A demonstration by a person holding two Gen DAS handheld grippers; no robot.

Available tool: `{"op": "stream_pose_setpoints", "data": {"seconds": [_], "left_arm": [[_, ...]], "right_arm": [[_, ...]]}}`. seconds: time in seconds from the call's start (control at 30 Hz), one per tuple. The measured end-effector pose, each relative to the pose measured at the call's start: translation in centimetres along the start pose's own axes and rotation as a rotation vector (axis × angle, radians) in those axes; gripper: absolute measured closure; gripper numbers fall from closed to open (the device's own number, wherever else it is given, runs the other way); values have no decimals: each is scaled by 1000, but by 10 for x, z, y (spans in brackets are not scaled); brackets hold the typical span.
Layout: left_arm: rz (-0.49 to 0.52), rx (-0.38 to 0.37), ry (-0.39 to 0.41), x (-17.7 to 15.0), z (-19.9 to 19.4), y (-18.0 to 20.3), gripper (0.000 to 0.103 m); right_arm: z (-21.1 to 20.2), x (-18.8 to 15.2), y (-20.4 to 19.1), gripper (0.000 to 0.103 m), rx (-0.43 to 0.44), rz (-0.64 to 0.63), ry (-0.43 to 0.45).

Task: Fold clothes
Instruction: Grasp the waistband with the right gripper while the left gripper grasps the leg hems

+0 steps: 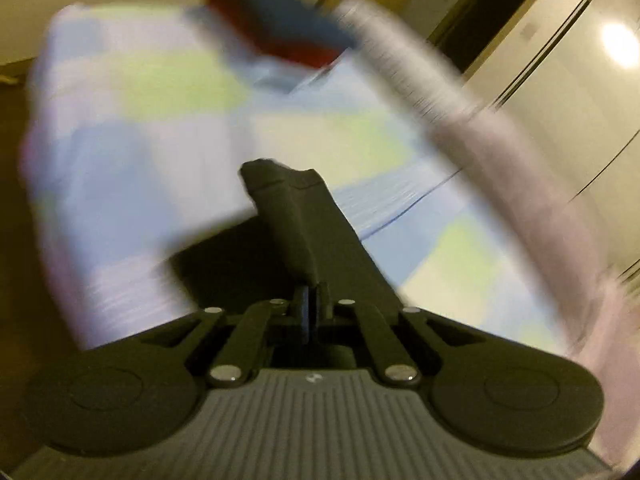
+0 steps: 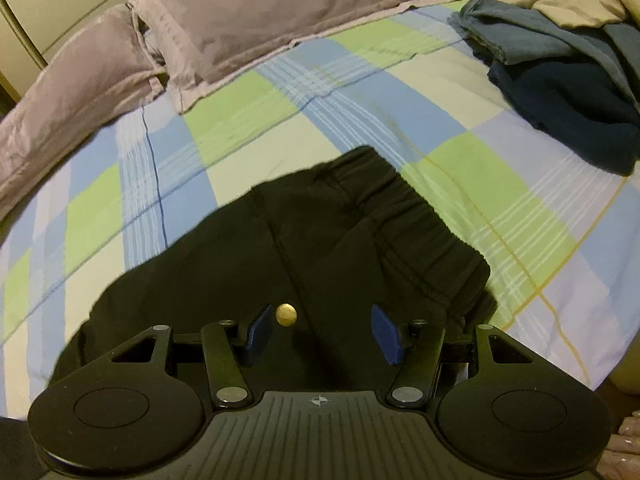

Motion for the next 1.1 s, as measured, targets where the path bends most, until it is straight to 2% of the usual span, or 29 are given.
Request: {"op": "stream_pose_setpoints", "data": {"seconds": [0.03, 0.13, 0.2, 0.33, 0.4, 0.5, 0.53, 0.63, 0.73, 0.9, 1.1], "left_arm": [[-21, 24, -29, -9, 8, -10, 101], [-39, 11, -11, -11, 18, -12, 102], [-13, -3, 7, -7, 16, -6, 102], [78, 25, -19, -6, 10, -4, 99], [148, 89, -69, -10, 14, -6, 94], [192, 189, -39, -2, -4, -1, 94], [185, 201, -24, 1, -13, 2, 94], [149, 104, -27, -6, -42, 21, 94], [257, 42, -81, -28, -49, 55, 94], [414, -110, -154, -59, -17, 100, 94], [481, -277, -177, -67, 31, 115, 94]], "right_arm": [[3, -2, -1, 45, -5, -2, -6], [7, -9, -6, 45, -10, -36, -30], [6, -12, -8, 45, -5, -80, -32], [4, -20, -2, 45, -6, -122, -43], [3, -25, 2, 45, 12, -105, -47], [-2, -31, 6, 45, 53, -92, -48], [-5, -31, 8, 45, 75, -84, -43], [-17, -36, 17, 45, 151, -13, -31], [-28, -42, 30, 45, 229, 87, -24], [-30, -64, 54, 45, 374, 347, -7], [-24, -89, 68, 45, 573, 568, 75]]}}
Point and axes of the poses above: each gripper's, at about its wrist camera, not at the fingertips, and z roughly the way its jaws point, y to its right, x to its top, the point moved 9 cm from there along z, roughly the way its jaws point
